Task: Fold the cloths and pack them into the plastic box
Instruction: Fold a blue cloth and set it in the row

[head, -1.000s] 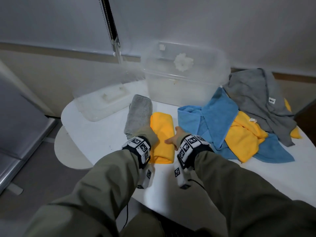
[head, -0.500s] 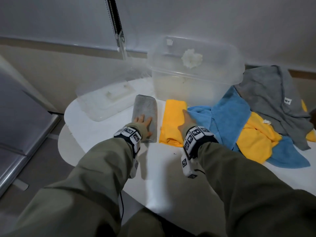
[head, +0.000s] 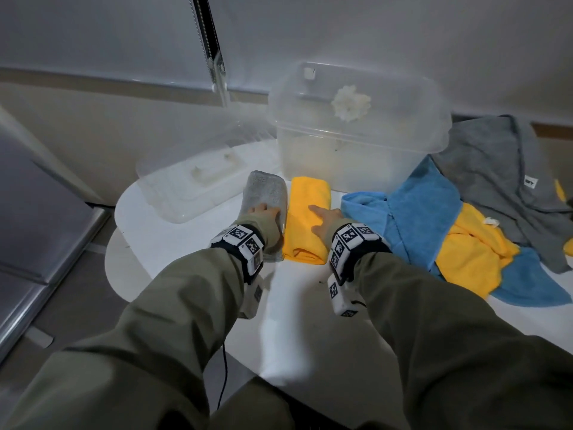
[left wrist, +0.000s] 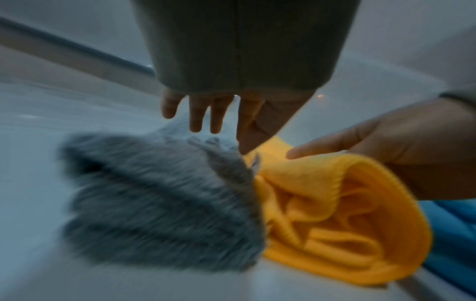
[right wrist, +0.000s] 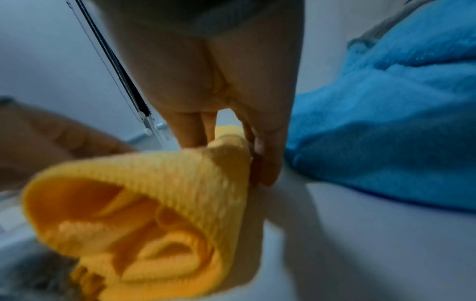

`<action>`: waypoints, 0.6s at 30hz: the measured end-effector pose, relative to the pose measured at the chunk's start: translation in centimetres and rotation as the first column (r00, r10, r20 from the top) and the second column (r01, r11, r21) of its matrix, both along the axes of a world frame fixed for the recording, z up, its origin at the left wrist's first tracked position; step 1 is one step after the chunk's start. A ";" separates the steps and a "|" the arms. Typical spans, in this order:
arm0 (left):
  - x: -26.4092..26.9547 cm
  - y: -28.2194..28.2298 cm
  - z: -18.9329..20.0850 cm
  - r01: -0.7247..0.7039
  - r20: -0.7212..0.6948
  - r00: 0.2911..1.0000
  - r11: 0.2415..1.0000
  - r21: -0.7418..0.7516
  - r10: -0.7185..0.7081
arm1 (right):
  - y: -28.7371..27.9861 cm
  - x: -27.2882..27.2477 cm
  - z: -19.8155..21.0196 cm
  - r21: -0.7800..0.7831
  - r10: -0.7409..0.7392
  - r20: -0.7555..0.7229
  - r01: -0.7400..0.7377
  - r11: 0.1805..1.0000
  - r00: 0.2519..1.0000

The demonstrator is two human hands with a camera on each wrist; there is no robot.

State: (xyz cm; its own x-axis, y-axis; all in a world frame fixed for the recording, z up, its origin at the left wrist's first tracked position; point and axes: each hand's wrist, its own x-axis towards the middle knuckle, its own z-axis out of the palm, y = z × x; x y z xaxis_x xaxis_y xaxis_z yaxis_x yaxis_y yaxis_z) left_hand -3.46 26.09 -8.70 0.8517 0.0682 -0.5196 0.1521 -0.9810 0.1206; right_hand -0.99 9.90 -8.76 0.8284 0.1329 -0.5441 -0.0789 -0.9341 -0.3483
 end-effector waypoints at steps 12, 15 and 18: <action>1.5 -16.5 5.0 0.202 0.161 0.975 0.918 -0.341 -0.154 | -15.7 0.3 5.4 -0.047 -0.393 0.192 0.409 0.911 0.899; 0.7 -19.4 3.6 0.299 0.045 0.954 0.928 -0.223 -0.297 | -17.9 -1.2 4.6 0.020 -0.477 0.073 0.477 0.879 0.876; 0.3 -21.2 2.2 0.268 -0.040 0.958 0.936 -0.228 -0.284 | -18.6 -1.7 3.7 0.174 -0.540 0.050 0.525 0.833 0.840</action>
